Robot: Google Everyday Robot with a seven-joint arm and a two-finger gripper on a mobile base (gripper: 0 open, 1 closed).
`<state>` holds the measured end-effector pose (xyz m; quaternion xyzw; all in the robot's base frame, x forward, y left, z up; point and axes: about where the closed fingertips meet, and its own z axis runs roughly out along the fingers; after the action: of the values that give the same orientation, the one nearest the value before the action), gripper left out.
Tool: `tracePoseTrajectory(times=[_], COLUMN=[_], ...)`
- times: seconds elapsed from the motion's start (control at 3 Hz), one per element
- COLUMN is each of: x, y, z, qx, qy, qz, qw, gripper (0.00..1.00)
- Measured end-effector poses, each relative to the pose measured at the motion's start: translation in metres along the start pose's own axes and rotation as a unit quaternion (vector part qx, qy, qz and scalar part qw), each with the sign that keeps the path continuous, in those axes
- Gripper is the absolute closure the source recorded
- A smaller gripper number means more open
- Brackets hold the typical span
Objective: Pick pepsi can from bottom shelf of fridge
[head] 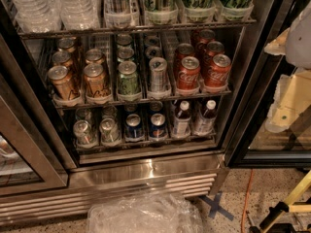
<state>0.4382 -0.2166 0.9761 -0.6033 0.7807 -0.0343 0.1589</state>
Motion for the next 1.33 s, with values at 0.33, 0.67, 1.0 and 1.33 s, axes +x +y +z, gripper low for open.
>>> tracePoseTrajectory(times=[0.33, 0.67, 1.0, 1.33], x=[-0.002, -0.010, -0.020, -0.033], y=[0.001, 0.009, 0.019, 0.029], z=[0.002, 0.019, 0.045, 0.073], qx=[-0.001, -0.008, -0.020, -0.050], qy=[-0.003, -0.027, -0.066, -0.113], qz=[-0.001, 0.007, 0.032, 0.058], qw=[1.0000, 0.9996, 0.9971, 0.9907], gripper=[0.00, 0.00, 0.00, 0.00])
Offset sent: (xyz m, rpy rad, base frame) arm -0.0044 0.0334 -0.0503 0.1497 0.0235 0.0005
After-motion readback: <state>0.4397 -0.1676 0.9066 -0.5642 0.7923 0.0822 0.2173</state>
